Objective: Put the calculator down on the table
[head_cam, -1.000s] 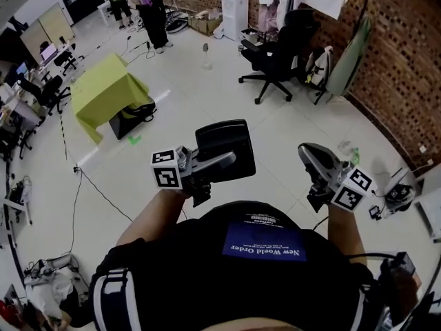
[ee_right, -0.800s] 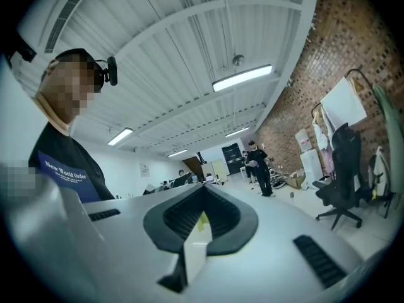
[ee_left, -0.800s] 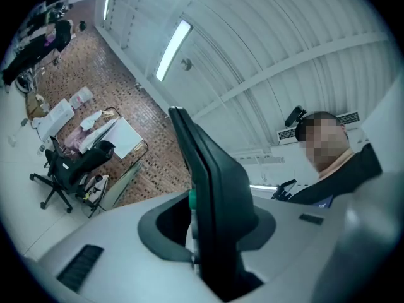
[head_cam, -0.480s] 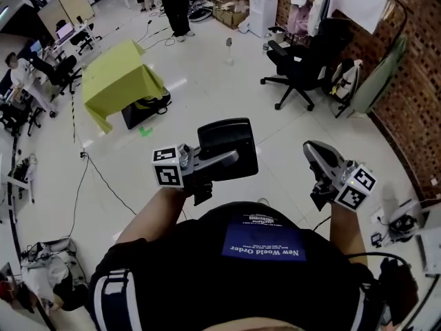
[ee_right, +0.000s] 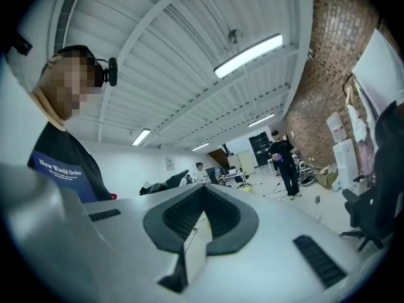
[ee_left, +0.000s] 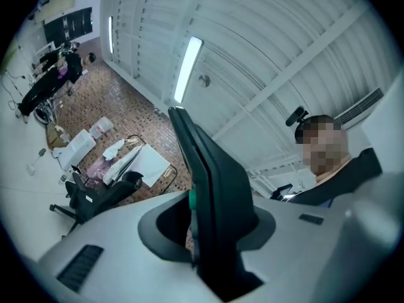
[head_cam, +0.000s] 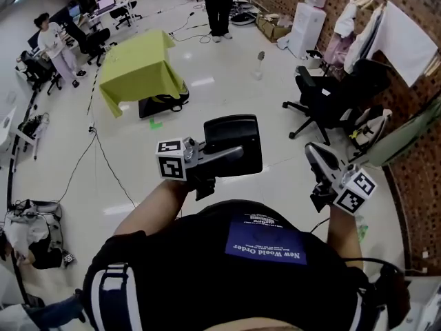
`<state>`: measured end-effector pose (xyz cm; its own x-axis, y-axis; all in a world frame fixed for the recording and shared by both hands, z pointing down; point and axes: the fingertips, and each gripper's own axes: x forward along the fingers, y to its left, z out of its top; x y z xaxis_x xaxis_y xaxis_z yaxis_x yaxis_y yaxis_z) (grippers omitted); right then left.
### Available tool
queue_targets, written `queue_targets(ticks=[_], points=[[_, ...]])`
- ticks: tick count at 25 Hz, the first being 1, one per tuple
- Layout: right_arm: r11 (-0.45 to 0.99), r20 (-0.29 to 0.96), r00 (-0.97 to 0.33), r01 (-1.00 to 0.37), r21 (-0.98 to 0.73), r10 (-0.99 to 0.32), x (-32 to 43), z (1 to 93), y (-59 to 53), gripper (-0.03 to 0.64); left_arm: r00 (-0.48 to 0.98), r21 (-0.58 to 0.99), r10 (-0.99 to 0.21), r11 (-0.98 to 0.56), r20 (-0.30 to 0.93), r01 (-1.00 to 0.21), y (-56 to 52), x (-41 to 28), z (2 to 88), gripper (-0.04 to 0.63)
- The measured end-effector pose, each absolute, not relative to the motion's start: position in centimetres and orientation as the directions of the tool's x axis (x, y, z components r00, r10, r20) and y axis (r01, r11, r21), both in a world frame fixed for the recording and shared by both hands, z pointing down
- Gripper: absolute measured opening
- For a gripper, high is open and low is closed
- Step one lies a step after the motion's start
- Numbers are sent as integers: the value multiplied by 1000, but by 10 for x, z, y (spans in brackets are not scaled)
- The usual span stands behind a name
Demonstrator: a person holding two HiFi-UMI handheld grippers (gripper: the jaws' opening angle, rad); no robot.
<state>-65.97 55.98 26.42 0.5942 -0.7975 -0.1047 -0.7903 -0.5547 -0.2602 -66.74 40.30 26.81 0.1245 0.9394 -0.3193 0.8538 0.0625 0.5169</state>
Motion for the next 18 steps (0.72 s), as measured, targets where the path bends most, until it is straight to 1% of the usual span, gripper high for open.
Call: queue_targets(ticks=[4, 6, 10, 14, 18], points=[[-518, -100, 562, -808, -282, -821, -628, 281, 554, -14, 136, 518, 940, 49, -313, 854, 407, -650, 279, 130], [-501, -94, 543, -819, -279, -834, -604, 287, 547, -14, 149, 522, 939, 37, -311, 852, 402, -628, 285, 130], [-496, -81, 536, -821, -285, -840, -531, 287, 529, -13, 172, 539, 931, 32, -323, 842, 383, -556, 289, 130], [-515, -91, 551, -817, -261, -829, -461, 276, 501, -14, 145, 518, 933, 50, -330, 854, 355, -479, 283, 130], [-548, -113, 591, -792, -269, -798, -395, 264, 475, -14, 102, 515, 945, 77, -310, 854, 322, -409, 274, 130]])
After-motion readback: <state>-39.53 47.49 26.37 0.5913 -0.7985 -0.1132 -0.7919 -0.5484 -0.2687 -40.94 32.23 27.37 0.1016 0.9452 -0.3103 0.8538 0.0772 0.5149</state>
